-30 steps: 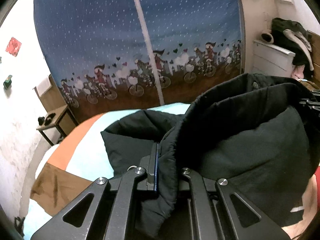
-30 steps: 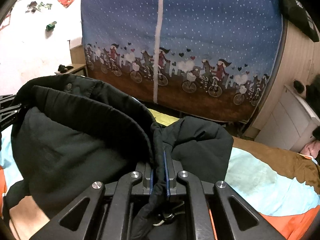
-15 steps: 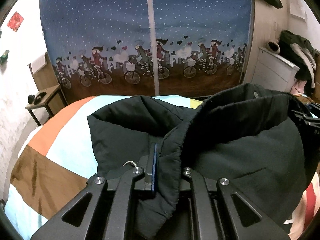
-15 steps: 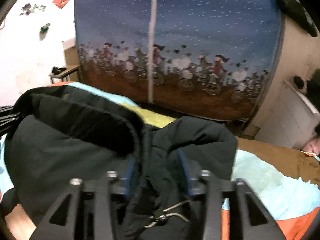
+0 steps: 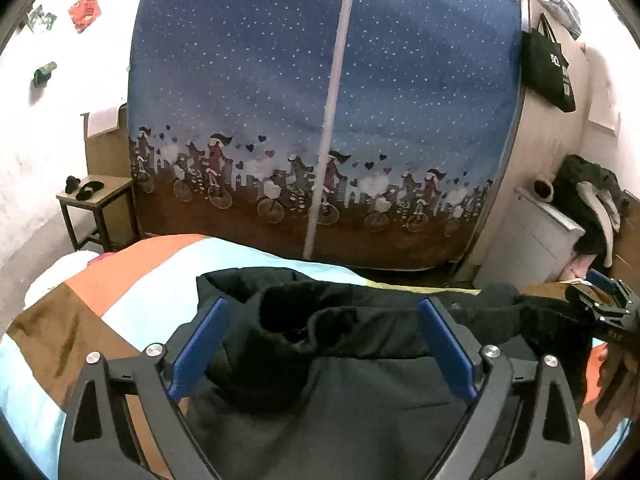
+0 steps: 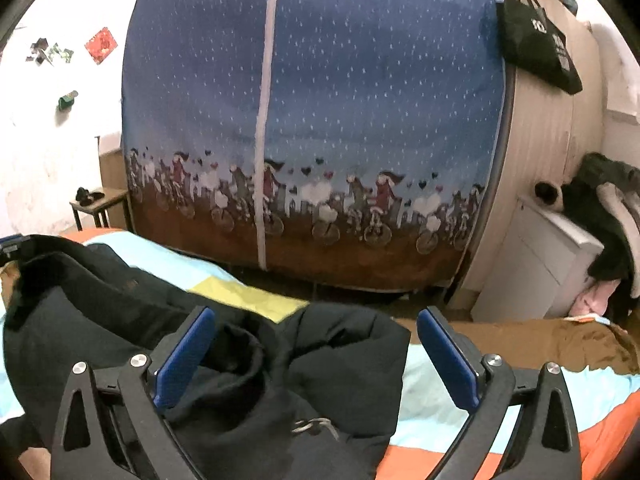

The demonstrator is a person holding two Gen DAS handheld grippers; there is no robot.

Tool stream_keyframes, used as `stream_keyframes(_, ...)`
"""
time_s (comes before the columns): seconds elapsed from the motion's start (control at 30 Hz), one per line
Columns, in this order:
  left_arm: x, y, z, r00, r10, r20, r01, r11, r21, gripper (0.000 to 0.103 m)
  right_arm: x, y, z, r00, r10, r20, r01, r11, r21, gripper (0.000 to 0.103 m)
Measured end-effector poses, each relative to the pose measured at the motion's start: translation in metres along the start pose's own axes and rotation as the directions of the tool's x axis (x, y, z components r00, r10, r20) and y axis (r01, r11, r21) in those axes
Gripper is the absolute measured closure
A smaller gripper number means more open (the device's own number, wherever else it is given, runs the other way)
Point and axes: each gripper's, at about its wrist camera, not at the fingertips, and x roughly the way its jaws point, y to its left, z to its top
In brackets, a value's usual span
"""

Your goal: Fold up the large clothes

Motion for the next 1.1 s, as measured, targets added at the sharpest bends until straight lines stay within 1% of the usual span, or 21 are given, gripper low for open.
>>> stream_keyframes(0.03, -0.002, -0.003, 0.001, 1.0, 0.01, -0.004, -0.01, 1.0, 0.004, 0.01, -0.004, 0.002, 0.001, 1.0, 0.003, 0.009, -0.003, 1.0, -0.002, 0.0)
stream_keyframes(0.13, -0.009, -0.014, -0.003, 1.0, 0.006, -0.004, -0.006, 1.0, 0.03, 0.01, -0.018, 0.009, 0.001, 0.999, 0.026, 0.036, -0.026, 1.0, -0.008, 0.0)
stream_keyframes(0.2, -0.015, -0.023, -0.016, 1.0, -0.003, -0.01, 0.003, 0.998, 0.061, 0.01, -0.027, 0.015, -0.005, 0.998, 0.048, 0.04, -0.047, 0.999, -0.018, 0.0)
stream_keyframes(0.27, -0.019, -0.032, -0.037, 0.999, -0.018, -0.032, 0.021, 0.995, 0.095, 0.01, -0.036, 0.022, -0.017, 0.996, 0.079, 0.036, -0.078, 0.996, -0.034, 0.0)
stream_keyframes(0.3, -0.017, -0.036, -0.046, 0.999, -0.024, -0.046, 0.029, 0.994, 0.11, 0.01, -0.04, 0.026, -0.025, 0.995, 0.097, 0.027, -0.095, 0.994, -0.047, 0.0)
stream_keyframes(0.37, -0.013, -0.048, -0.071, 0.994, -0.039, -0.105, 0.057, 0.983, 0.172, 0.01, -0.043, 0.034, -0.043, 0.993, 0.116, -0.002, -0.116, 0.99, -0.074, 0.0)
stream_keyframes(0.47, 0.0, -0.063, -0.101, 0.979, -0.049, -0.197, 0.101, 0.96, 0.263, 0.01, -0.039, 0.041, -0.07, 0.988, 0.141, -0.067, -0.147, 0.985, -0.086, 0.0)
stream_keyframes(0.5, 0.003, -0.067, -0.108, 0.976, -0.042, -0.213, 0.103, 0.954, 0.283, 0.01, -0.036, 0.042, -0.078, 0.985, 0.147, -0.09, -0.154, 0.985, -0.075, 0.0)
stream_keyframes(0.57, 0.009, -0.072, -0.117, 0.976, -0.038, -0.214, 0.103, 0.948, 0.302, 0.01, -0.024, 0.042, -0.092, 0.976, 0.163, -0.146, -0.171, 0.984, -0.044, 0.0)
stream_keyframes(0.67, 0.022, -0.072, -0.118, 0.976, -0.033, -0.216, 0.097, 0.952, 0.291, 0.004, -0.005, 0.045, -0.105, 0.966, 0.164, -0.2, -0.174, 0.984, -0.033, 0.0)
stream_keyframes(0.7, 0.027, -0.071, -0.117, 0.976, -0.026, -0.215, 0.089, 0.954, 0.288, 0.002, 0.001, 0.045, -0.108, 0.963, 0.169, -0.208, -0.18, 0.983, -0.035, 0.0)
stream_keyframes(0.77, 0.036, -0.071, -0.115, 0.979, 0.0, -0.204, 0.061, 0.954, 0.295, 0.002, 0.011, 0.046, -0.109, 0.963, 0.172, -0.206, -0.183, 0.982, -0.036, 0.0)
stream_keyframes(0.9, 0.049, -0.065, -0.108, 0.984, 0.021, -0.178, 0.03, 0.96, 0.28, 0.001, 0.036, 0.053, -0.099, 0.964, 0.177, -0.198, -0.192, 0.979, -0.062, 0.0)
stream_keyframes(1.0, 0.06, -0.056, -0.095, 0.986, 0.031, -0.163, 0.008, 0.971, 0.239, 0.001, 0.056, 0.056, -0.089, 0.965, 0.176, -0.194, -0.194, 0.978, -0.081, 0.0)
stream_keyframes(1.1, 0.07, -0.045, -0.081, 0.988, 0.044, -0.145, -0.013, 0.979, 0.204, 0.001, 0.077, 0.053, -0.08, 0.964, 0.179, -0.198, -0.196, 0.978, -0.067, 0.0)
